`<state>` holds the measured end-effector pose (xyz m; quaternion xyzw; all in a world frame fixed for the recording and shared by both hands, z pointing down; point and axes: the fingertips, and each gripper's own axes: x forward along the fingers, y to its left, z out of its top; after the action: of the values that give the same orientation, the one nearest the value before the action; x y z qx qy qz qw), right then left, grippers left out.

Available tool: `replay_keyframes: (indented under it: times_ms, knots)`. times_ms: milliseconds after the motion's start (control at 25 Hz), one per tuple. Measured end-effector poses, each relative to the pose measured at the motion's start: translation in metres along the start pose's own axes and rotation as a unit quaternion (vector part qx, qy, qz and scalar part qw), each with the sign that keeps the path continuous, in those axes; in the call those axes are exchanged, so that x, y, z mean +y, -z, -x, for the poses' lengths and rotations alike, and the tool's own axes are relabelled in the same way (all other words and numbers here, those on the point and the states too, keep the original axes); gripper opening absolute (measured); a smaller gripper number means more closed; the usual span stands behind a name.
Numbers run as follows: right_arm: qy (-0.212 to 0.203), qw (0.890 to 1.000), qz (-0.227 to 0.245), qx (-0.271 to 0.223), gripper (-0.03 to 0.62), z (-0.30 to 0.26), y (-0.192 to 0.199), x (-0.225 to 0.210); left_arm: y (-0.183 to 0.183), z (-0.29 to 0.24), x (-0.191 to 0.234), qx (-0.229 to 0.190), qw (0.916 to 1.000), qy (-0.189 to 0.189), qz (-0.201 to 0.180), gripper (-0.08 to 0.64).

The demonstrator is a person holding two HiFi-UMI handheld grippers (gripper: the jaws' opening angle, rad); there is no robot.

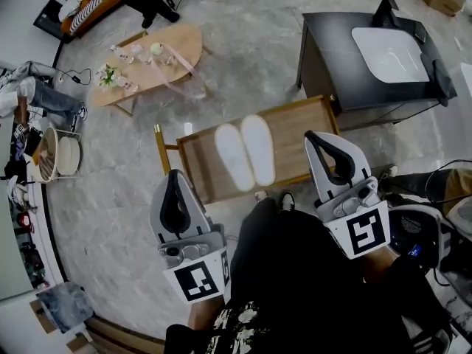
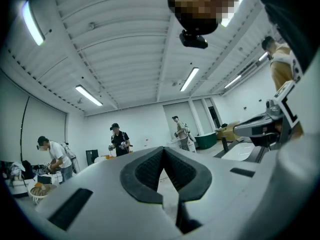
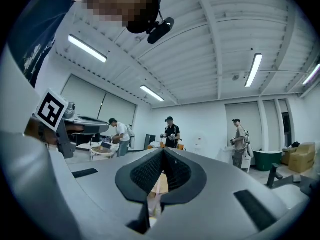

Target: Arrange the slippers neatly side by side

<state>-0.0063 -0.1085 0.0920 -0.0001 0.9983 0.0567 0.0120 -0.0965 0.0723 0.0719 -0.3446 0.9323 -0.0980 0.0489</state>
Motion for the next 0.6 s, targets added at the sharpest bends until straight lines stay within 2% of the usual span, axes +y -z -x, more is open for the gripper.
replay_keyframes:
  times_ms: [200,440,600]
  knots:
    - [-0.01,1.0,0.0,0.006,-0.003,0.001,0.001,0.001,0.0,0.003,-0.002,0.002,0.9999,0.002,0.011,0.003]
    - [-0.016,1.0,0.001,0.002,-0.003,-0.003,0.005,0.001,0.001,0.006,-0.001,0.004,1.0,-0.007,-0.006,0.003]
    - [-0.026,1.0,-0.003,-0.003,-0.003,-0.007,0.003,0.013,0.01,0.009,0.007,0.017,0.9998,-0.008,0.009,0.003]
